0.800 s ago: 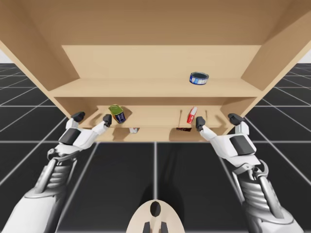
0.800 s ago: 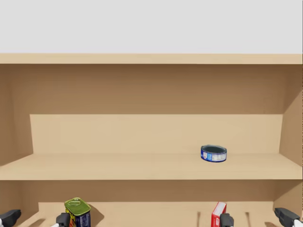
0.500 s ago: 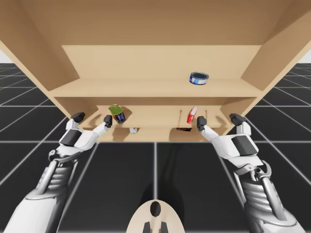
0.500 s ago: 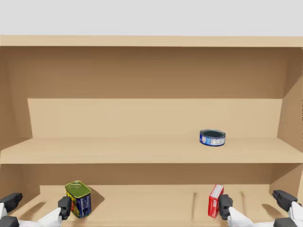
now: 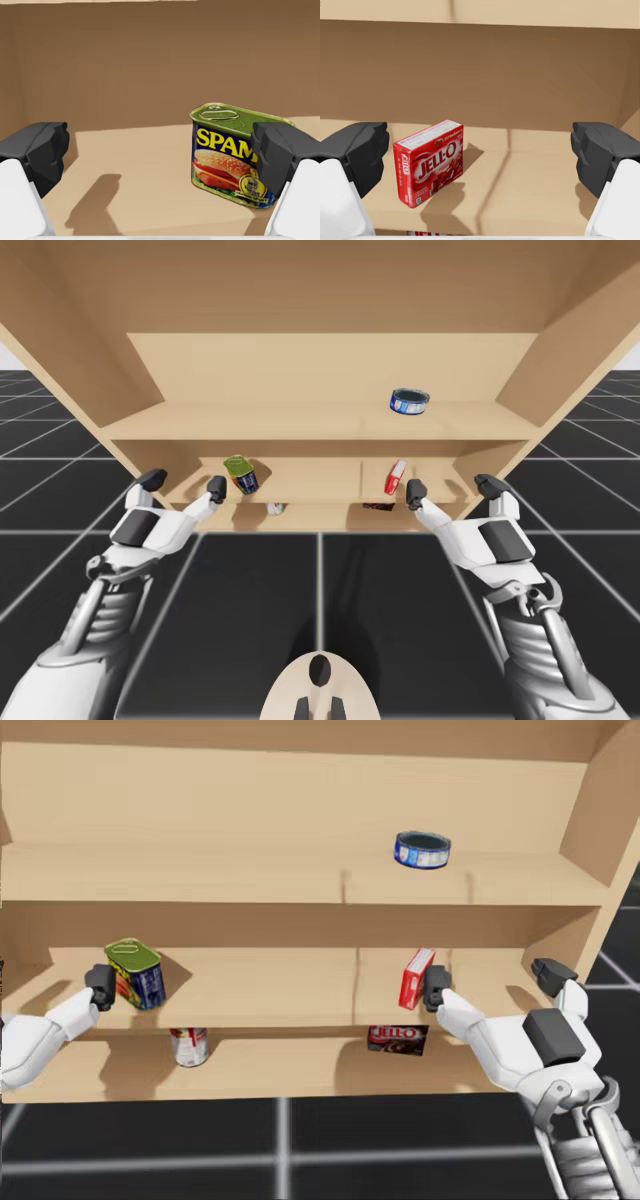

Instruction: Retrieve the pudding box from the shelves.

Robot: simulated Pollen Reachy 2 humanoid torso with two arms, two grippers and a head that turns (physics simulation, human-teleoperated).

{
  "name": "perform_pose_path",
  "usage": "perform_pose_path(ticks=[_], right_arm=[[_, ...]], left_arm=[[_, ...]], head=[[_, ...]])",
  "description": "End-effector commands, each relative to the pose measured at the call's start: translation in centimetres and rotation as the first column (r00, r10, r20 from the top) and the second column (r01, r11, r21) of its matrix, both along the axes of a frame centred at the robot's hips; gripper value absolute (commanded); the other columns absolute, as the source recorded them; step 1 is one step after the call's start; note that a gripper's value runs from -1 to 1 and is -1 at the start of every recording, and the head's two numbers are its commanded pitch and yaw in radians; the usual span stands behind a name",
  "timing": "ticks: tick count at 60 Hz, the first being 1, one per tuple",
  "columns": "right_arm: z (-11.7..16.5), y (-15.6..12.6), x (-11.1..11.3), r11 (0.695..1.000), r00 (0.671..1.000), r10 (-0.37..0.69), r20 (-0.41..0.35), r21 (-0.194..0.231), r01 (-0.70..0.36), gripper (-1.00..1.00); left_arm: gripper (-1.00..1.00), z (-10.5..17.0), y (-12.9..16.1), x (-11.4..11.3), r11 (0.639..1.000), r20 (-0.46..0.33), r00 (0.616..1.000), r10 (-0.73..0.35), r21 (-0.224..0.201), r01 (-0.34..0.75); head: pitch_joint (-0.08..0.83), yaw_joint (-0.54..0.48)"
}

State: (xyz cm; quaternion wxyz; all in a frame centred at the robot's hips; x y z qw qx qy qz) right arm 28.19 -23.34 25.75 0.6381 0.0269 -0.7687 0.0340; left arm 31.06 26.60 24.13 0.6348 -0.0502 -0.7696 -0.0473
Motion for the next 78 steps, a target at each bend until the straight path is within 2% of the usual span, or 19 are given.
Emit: perform_pose_path(ticks=[1, 10, 17, 20, 24, 29, 35, 38, 47, 51, 57, 65, 74, 78], right_arm=[[0.0, 0.2, -0.1, 1.000, 1.000, -0.002, 0.000, 0.001, 0.002, -1.00], [0.0, 0.4, -0.2, 1.000, 1.000, -0.004, 0.004, -0.002, 0.004, -1.00], [0.1, 0.7, -0.4, 1.000, 1.000, -0.022, 0.000, -0.010, 0.022, -1.00], [0.3, 0.8, -0.9, 1.000, 1.000, 0.000, -0.012, 0.018, 0.000, -1.00], [0.5, 1.0, -1.7, 0.999, 0.999, 0.029, -0.033, 0.018, -0.029, -1.00], [0.3, 1.8, -2.9, 1.000, 0.999, -0.001, -0.054, 0.019, 0.002, -1.00], [-1.3, 2.9, -4.5, 0.998, 0.993, 0.032, -0.116, 0.062, -0.024, -1.00], [-2.4, 3.6, -5.4, 0.993, 0.988, 0.044, -0.147, 0.113, -0.027, -1.00], [-4.7, 4.4, -6.3, 0.991, 0.984, 0.041, -0.172, 0.132, -0.018, -1.00], [-6.1, 4.9, -6.0, 0.993, 0.985, 0.035, -0.167, 0.120, -0.015, -1.00], [-8.2, 5.5, -4.7, 0.991, 0.980, 0.022, -0.198, 0.136, 0.006, -1.00], [-9.1, 6.6, -2.7, 0.987, 0.976, 0.003, -0.220, 0.156, 0.032, -1.00], [-10.4, 7.8, 0.0, 0.994, 0.968, -0.020, -0.251, 0.100, 0.047, -1.00], [-11.1, 8.3, 1.1, 0.994, 0.961, -0.022, -0.274, 0.097, 0.050, -1.00]], left_arm=[[-1.00, 0.3, -0.1, -0.4, 1.000, 0.018, 1.000, -0.006, 0.004, 0.006], [-1.00, 0.7, -0.7, -1.1, 1.000, 0.037, 0.999, -0.015, 0.017, 0.014], [-1.00, 0.8, -0.9, -1.4, 1.000, 0.044, 0.999, -0.018, 0.016, 0.017], [-1.00, 0.8, -0.8, -1.4, 1.000, 0.046, 0.999, -0.018, 0.013, 0.018], [-1.00, 0.8, -0.8, -1.4, 1.000, 0.046, 0.999, -0.016, 0.011, 0.015], [-1.00, 0.8, -0.8, -1.4, 1.000, 0.044, 0.999, -0.014, 0.010, 0.013], [-1.00, 0.7, -0.8, -1.4, 1.000, 0.042, 0.999, -0.013, 0.010, 0.012], [-1.00, 0.7, -0.8, -1.4, 1.000, 0.040, 0.999, -0.013, 0.011, 0.012], [-1.00, 0.6, -0.9, -1.3, 1.000, 0.037, 0.999, -0.014, 0.012, 0.013], [-1.00, 0.6, -0.8, -1.3, 1.000, 0.038, 0.999, -0.015, 0.012, 0.014], [-1.00, 0.6, -0.8, -1.3, 1.000, 0.041, 0.999, -0.016, 0.012, 0.016], [-1.00, 0.6, -0.8, -1.3, 1.000, 0.042, 0.999, -0.017, 0.017, 0.016], [-1.00, 0.5, -0.8, -1.3, 1.000, 0.046, 0.999, -0.011, 0.028, 0.010], [-1.00, 0.6, -0.8, -1.3, 1.000, 0.046, 0.999, -0.010, 0.026, 0.008]], head=[[0.464, -0.12], [0.532, -0.21], [0.562, -0.24], [0.570, -0.25], [0.576, -0.24], [0.579, -0.24], [0.578, -0.24], [0.580, -0.24], [0.585, -0.24], [0.584, -0.24], [0.582, -0.23], [0.582, -0.23], [0.578, -0.22], [0.578, -0.22]])
